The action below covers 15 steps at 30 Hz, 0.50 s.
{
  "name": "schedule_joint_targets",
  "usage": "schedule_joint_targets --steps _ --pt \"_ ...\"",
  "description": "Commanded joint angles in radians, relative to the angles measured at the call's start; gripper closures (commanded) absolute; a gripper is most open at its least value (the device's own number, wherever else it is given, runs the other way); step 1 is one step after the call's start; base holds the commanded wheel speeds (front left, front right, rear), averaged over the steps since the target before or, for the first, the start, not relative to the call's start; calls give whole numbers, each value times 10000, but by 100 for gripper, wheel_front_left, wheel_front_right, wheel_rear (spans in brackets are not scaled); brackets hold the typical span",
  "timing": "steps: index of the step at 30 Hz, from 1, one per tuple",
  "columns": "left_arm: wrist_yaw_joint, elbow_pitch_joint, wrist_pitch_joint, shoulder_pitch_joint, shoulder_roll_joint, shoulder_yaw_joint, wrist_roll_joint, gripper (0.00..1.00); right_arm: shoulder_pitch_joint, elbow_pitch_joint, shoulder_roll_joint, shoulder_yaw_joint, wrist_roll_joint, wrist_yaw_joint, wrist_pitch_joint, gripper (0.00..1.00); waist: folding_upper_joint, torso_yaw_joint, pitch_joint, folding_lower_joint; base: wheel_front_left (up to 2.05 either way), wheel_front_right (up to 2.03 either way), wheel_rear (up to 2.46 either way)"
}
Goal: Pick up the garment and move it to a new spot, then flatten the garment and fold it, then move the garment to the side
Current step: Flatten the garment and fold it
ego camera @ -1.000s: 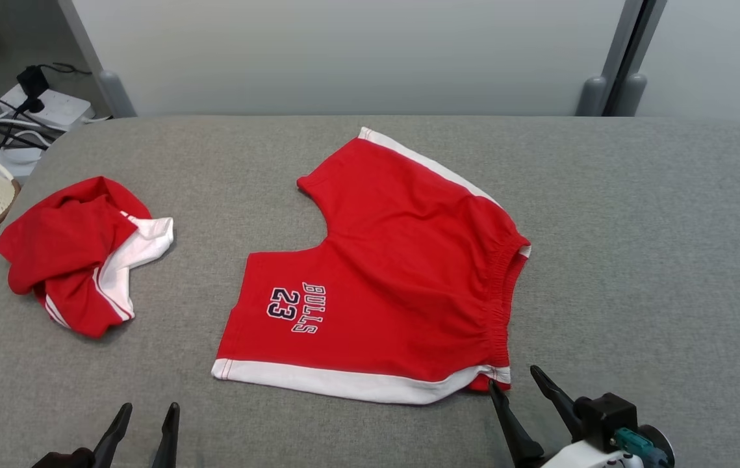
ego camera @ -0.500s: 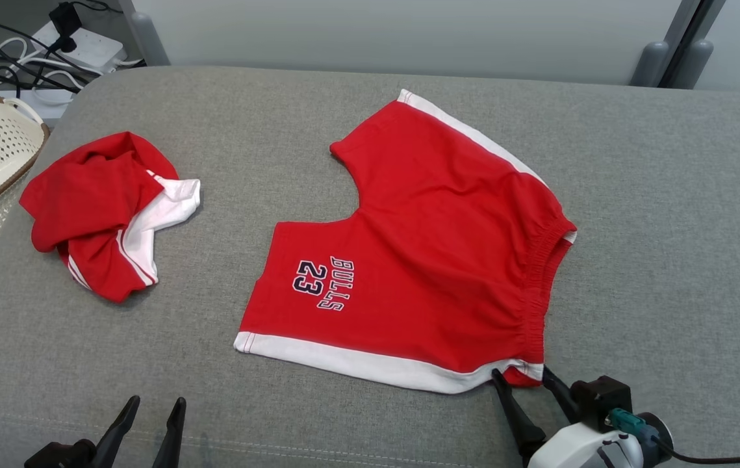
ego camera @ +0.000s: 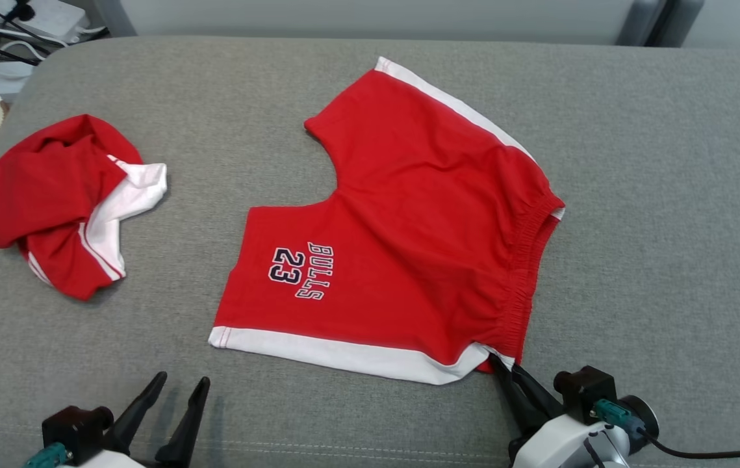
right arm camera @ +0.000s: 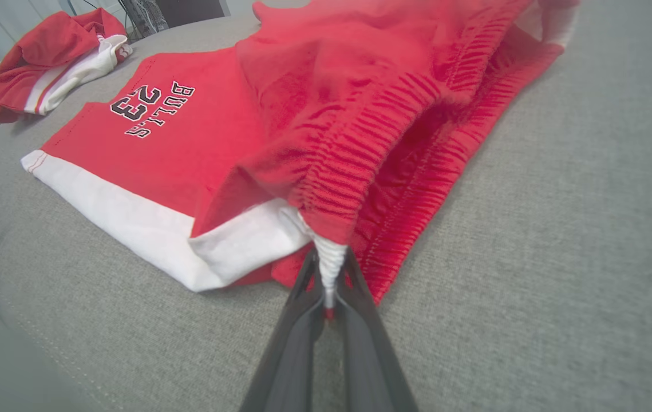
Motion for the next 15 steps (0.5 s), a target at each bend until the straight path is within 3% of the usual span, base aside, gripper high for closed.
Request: schedule_joint_targets --steps 1,15 --pt "4 -103 -61 -571 406 304 -197 0 -223 -263 12 278 -70 0 -134 100 -1 -164 164 0 0 0 0" --pt "4 193 -61 -1584 1244 -557 -1657 0 -479 -853 13 1027 -259 0 -134 100 -1 -991 976 0 0 0 0"
